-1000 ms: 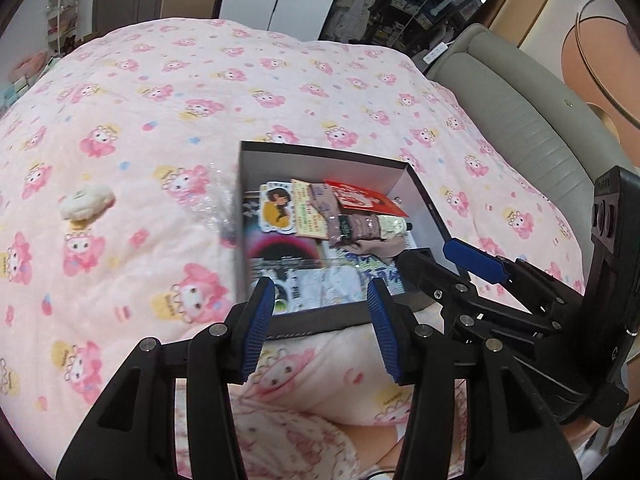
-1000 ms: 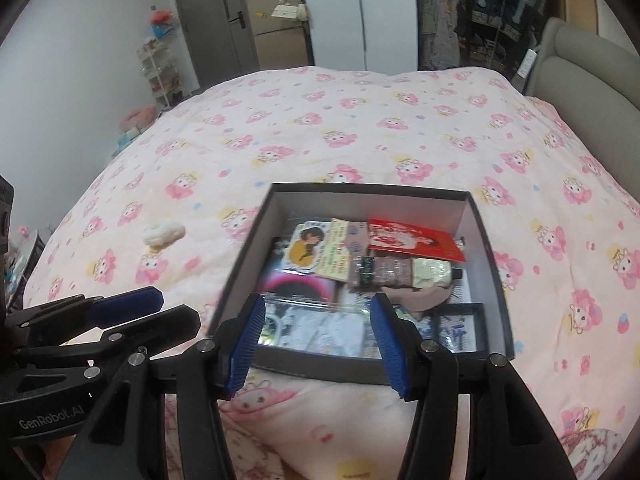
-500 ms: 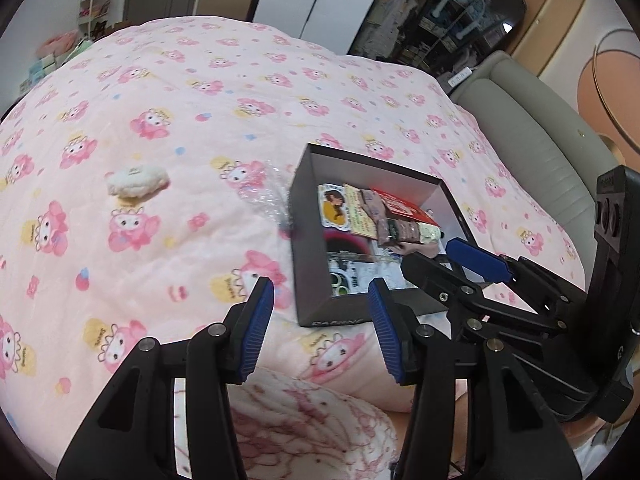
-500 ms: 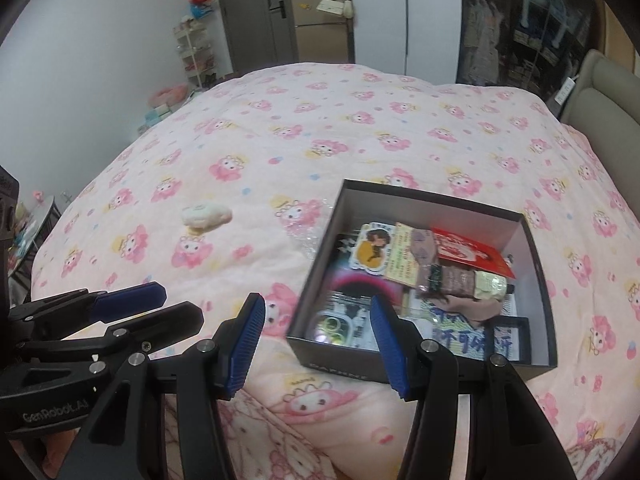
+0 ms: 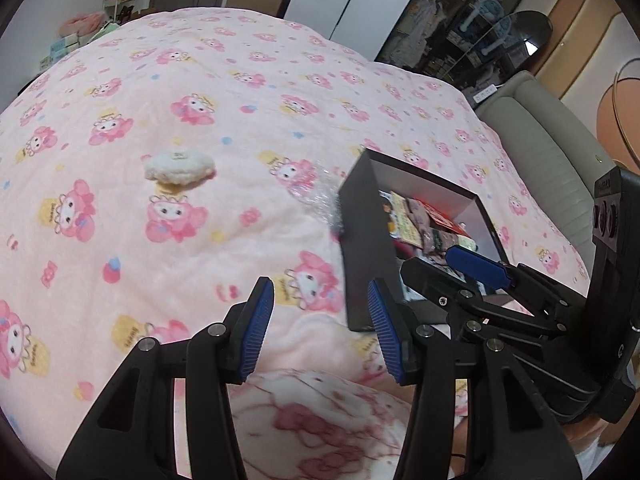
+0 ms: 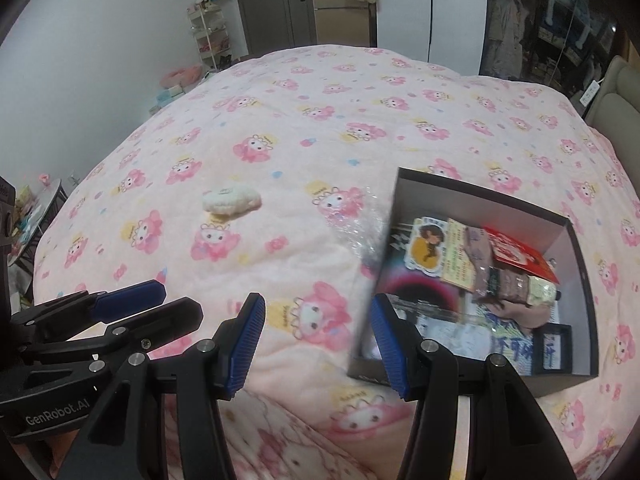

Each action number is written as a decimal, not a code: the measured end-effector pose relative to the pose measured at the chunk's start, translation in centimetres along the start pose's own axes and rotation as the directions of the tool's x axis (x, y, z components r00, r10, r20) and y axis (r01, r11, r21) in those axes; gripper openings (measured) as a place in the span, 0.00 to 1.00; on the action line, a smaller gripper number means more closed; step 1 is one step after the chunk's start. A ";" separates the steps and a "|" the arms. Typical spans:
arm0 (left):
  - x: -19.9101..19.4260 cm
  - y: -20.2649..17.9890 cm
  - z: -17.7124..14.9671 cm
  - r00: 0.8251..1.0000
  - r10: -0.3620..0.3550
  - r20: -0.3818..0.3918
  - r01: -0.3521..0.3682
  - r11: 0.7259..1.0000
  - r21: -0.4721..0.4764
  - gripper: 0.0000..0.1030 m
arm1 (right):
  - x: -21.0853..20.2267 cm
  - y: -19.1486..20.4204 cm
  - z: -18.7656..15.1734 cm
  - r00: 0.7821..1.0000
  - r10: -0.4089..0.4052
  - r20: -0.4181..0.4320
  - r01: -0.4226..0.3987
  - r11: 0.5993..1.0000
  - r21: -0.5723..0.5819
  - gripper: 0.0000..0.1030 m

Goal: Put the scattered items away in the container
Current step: 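Withdraw the left gripper from the box toward the white puff, then lower the left gripper onto the white fluffy puff and close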

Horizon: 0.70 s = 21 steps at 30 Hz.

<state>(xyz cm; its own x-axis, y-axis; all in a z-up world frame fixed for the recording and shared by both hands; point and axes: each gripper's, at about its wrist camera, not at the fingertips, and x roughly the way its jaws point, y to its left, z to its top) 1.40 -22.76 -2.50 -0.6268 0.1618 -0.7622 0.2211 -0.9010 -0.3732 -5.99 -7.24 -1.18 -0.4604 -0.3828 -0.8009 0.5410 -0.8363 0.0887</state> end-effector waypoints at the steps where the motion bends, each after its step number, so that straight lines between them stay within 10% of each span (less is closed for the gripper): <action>1: 0.0 0.5 0.2 1.000 0.005 0.002 -0.005 1.000 -0.004 0.49 | 0.3 0.2 0.3 1.000 0.005 -0.002 -0.005 1.000 0.000 0.49; 21: 5.5 11.6 4.2 0.999 0.048 -0.003 -0.048 0.978 -0.204 0.50 | 11.8 4.2 5.0 0.985 0.111 -0.132 -0.105 0.993 0.052 0.49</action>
<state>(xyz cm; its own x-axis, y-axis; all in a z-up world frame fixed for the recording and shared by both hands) -2.63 -34.01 -8.79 -0.6129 0.1197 -0.7810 0.3985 -0.8067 -0.4364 -12.68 -17.20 -7.25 -0.3007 -0.4180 -0.8573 0.5490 -0.8109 0.2028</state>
